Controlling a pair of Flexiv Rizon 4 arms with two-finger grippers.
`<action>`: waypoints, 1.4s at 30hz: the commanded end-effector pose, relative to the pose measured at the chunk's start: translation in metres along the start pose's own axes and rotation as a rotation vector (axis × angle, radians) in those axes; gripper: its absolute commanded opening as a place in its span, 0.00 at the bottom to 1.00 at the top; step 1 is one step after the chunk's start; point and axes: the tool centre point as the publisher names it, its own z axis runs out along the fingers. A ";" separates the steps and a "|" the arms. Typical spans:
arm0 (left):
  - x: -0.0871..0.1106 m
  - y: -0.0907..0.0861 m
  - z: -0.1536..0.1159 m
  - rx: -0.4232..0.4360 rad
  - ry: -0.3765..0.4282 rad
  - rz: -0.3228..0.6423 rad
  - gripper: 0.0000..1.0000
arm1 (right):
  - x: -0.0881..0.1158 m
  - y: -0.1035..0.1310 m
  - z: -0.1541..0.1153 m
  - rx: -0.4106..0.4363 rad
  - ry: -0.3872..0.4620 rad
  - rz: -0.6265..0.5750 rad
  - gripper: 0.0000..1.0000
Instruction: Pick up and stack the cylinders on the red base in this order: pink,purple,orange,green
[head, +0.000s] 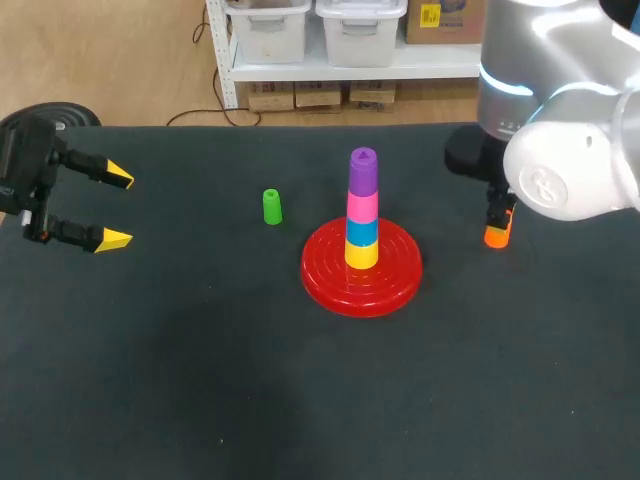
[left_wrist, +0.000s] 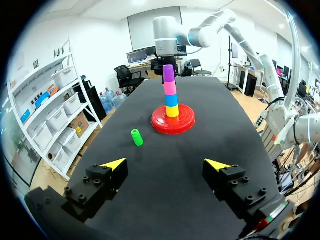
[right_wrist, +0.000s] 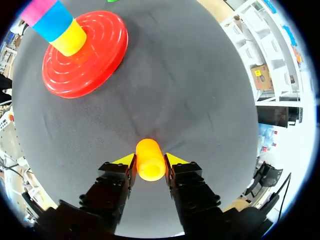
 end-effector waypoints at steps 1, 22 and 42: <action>0.001 -0.001 0.000 -0.004 -0.002 0.003 1.00 | 0.001 0.008 -0.030 0.037 -0.007 -0.015 0.00; 0.001 -0.001 0.000 -0.004 -0.002 0.003 1.00 | -0.052 0.023 -0.177 0.205 -0.098 -0.188 0.00; 0.001 -0.001 0.000 -0.004 -0.002 0.003 1.00 | -0.105 0.063 -0.218 0.228 -0.077 -0.381 0.00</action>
